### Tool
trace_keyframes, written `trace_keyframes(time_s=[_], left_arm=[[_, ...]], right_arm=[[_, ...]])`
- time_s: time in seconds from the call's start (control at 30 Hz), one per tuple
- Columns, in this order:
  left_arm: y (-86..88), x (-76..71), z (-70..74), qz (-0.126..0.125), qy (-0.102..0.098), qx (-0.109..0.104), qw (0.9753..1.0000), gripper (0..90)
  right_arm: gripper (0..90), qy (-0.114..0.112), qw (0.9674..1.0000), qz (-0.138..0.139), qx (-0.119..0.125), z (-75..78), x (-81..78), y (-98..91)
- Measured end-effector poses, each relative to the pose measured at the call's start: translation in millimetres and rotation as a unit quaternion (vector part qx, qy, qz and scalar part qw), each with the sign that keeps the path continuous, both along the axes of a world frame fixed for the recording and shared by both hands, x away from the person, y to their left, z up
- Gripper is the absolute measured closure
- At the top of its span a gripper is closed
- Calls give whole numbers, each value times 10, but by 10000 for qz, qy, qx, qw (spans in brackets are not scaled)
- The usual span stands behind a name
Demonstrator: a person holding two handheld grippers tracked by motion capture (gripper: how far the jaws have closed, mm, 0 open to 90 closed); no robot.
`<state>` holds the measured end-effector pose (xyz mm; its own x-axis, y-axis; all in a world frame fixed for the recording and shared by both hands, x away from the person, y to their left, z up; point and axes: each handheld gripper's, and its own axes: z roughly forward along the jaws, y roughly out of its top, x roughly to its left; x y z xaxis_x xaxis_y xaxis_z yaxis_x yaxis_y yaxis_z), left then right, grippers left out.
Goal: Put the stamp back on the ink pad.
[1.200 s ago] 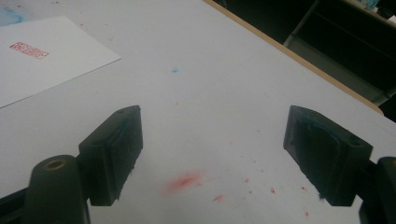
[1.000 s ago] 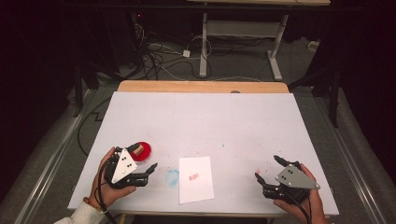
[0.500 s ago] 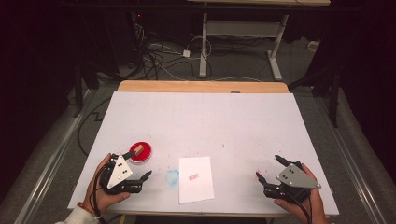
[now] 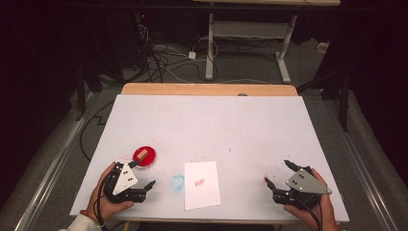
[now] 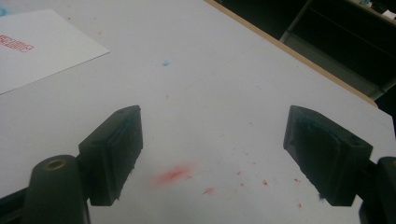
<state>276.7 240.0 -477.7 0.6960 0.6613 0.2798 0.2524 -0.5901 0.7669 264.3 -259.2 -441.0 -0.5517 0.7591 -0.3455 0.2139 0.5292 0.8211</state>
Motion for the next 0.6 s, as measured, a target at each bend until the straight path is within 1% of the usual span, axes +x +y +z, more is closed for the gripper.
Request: trace_keyframes(time_s=[0.07, 0.1, 0.13, 0.2, 0.23, 0.4, 0.47, 0.6], left_arm=[[1, -14, 1, -16, -20, -34, 10000, 164], [2, -19, -4, -23, -17, -9, 10000, 164], [3, -22, -5, -22, -17, 9, 10000, 164], [13, -28, 5, -16, -33, -67, 10000, 164], [16, -29, 6, -17, -30, -73, 10000, 164], [18, -20, 3, -8, -48, -19, 10000, 164], [17, -17, 8, 3, -40, -97, 9999, 164], [11, -11, 10, 28, -47, -31, 10000, 164]], right_arm=[[201, 60, 10000, 6, 64, 6, 0, -1], [201, 53, 10000, 17, 68, 12, 2, 1], [201, 35, 10000, 18, 54, 18, 0, 6], [201, 9, 10000, 7, 38, 20, -9, 16], [201, 20, 10000, -7, 10, 17, -12, 20], [201, 5, 10000, -15, -18, 12, -3, 35], [201, 22, 10000, 12, -32, 3, 4, 33], [201, 22, 10000, 11, -44, -4, 10, 32]])
